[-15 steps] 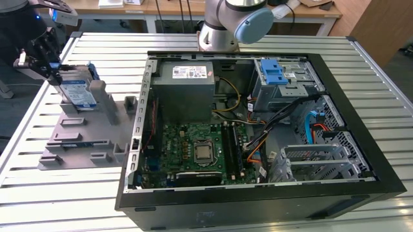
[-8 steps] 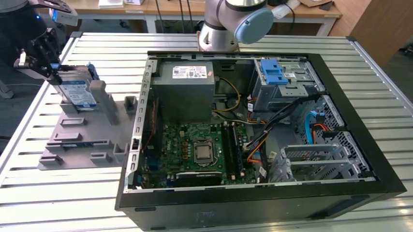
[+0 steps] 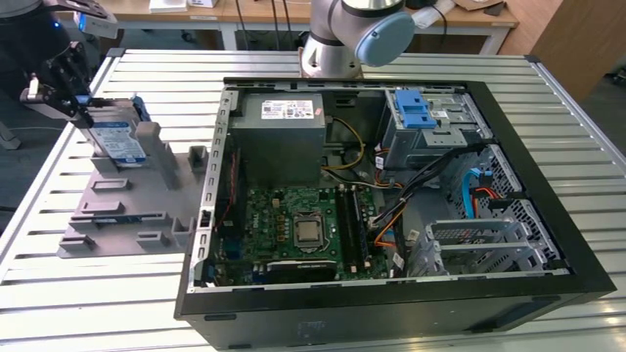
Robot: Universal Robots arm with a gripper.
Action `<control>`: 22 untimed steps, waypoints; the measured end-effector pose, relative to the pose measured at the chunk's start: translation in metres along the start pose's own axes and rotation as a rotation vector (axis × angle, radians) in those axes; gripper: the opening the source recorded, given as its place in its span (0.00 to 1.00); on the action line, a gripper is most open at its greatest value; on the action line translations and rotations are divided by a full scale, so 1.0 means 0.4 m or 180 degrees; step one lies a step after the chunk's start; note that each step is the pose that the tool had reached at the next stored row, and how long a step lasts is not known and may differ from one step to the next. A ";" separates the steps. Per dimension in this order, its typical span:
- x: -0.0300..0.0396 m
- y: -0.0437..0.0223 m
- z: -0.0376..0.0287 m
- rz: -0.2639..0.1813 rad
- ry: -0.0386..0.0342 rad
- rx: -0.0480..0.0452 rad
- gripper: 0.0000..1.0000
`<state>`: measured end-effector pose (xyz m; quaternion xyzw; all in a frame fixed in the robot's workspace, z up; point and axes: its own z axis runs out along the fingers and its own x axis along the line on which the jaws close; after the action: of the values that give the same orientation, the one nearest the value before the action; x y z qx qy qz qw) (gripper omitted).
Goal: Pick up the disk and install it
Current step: 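Pick up the disk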
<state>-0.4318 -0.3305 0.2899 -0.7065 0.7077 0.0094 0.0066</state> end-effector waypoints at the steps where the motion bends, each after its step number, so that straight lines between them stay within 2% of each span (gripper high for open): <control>1: 0.000 0.000 -0.002 0.0000 0.0000 0.0001 0.36; 11: -0.001 0.000 -0.033 0.0000 0.0000 0.0000 0.36; 22: -0.001 0.000 -0.046 0.0000 0.0000 0.0001 0.36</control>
<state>-0.4318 -0.3305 0.3082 -0.7065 0.7077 0.0094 0.0067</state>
